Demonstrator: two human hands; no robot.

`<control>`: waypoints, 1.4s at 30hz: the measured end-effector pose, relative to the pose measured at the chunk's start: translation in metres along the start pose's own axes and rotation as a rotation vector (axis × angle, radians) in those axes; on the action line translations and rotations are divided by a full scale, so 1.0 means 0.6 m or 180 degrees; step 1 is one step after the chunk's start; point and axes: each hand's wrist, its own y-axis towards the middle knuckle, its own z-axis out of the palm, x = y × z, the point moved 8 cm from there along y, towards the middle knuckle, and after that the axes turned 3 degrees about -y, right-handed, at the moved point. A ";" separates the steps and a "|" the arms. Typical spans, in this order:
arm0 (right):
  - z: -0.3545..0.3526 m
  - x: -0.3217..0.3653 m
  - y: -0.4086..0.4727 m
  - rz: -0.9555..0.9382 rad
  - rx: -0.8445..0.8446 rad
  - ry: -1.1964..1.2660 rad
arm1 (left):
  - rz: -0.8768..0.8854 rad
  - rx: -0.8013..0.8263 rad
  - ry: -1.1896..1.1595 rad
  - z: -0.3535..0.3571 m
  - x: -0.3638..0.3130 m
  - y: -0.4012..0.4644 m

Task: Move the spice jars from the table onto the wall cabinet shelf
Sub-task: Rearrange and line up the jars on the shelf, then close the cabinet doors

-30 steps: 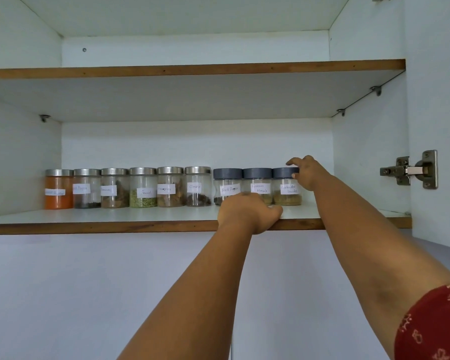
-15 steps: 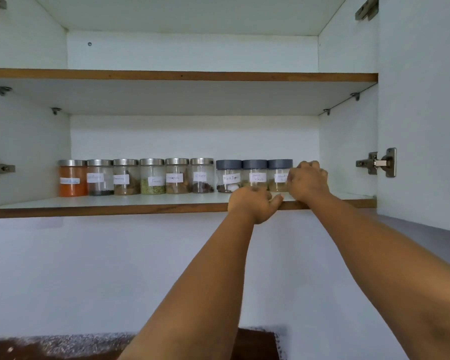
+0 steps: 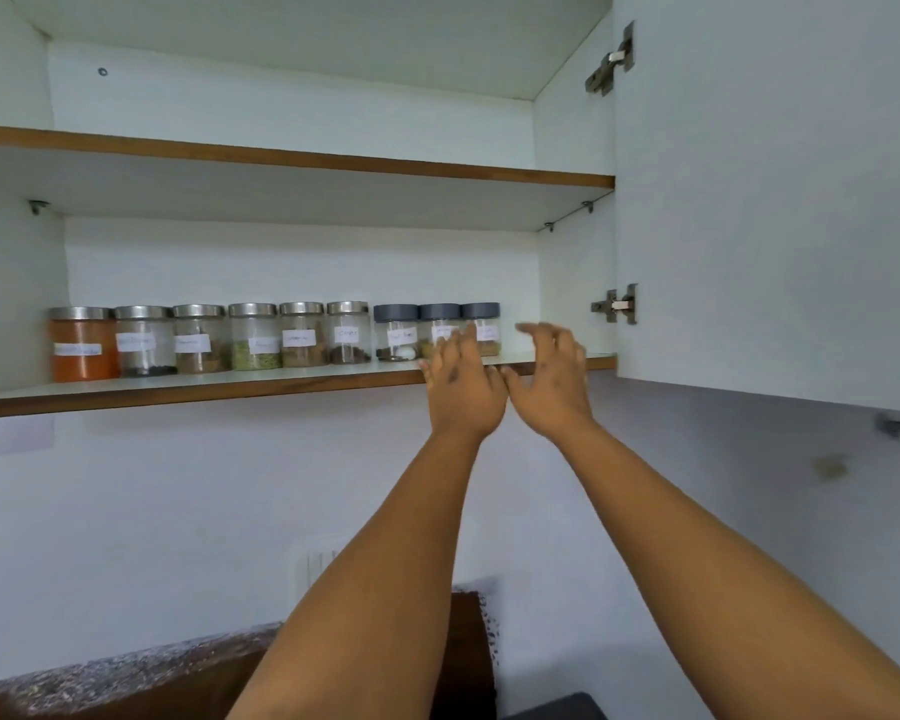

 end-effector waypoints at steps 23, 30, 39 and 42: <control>-0.614 -0.265 -0.109 0.1238 -0.0411 0.0169 | 0.0795 0.0672 -0.2062 0.199 -0.648 -0.243; -0.590 -0.206 -0.126 0.1005 -0.0206 0.0385 | 0.0621 0.0207 -0.2282 0.161 -0.601 -0.276; -0.482 -0.024 -0.152 0.0491 -0.0514 -0.0198 | 0.0258 -0.0350 -0.2724 0.049 -0.440 -0.291; -0.428 0.031 -0.164 0.0186 -0.0586 -0.0333 | -0.0052 -0.0592 -0.2572 0.011 -0.378 -0.287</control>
